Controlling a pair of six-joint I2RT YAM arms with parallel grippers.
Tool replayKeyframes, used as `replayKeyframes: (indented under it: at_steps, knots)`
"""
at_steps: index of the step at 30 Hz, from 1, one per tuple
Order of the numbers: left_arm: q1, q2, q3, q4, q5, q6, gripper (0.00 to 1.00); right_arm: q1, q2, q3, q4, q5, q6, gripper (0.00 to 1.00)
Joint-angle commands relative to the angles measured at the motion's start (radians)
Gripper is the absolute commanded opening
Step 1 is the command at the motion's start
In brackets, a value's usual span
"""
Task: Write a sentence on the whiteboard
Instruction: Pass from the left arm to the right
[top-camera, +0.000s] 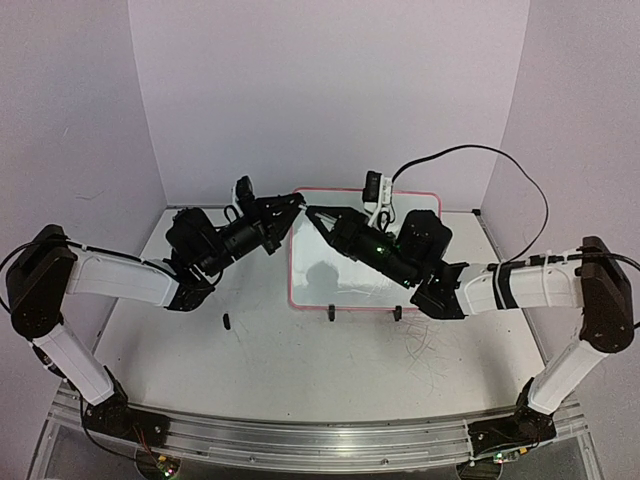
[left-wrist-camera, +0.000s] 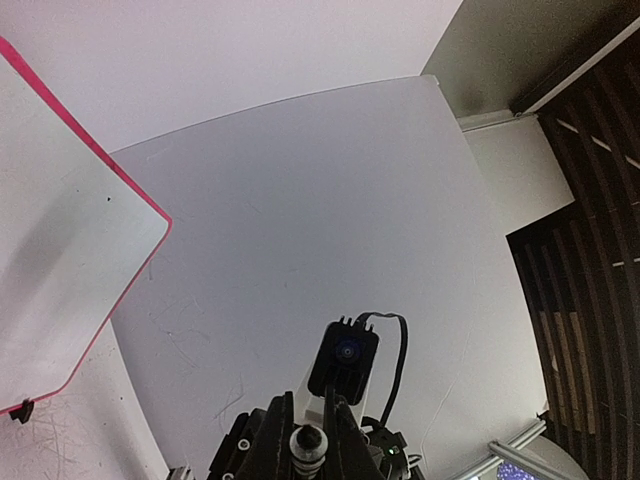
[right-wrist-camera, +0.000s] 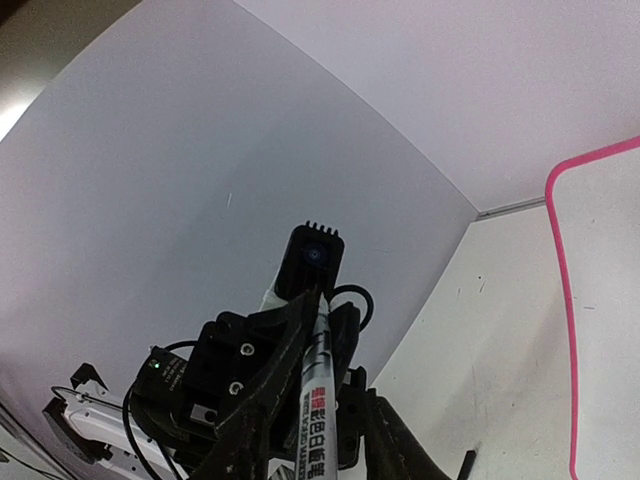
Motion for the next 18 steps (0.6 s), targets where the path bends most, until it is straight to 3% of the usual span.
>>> replayKeyframes:
  at_steps: [1, 18]
  knots:
    - [-0.008, 0.012, 0.01, 0.065, -0.018, -0.014, 0.0, -0.003, 0.034, 0.06, 0.083, 0.027, -0.009, 0.29]
    - [-0.025, 0.041, 0.019, 0.094, -0.037, -0.032, 0.0, -0.001, 0.077, 0.097, 0.134, 0.06, -0.001, 0.12]
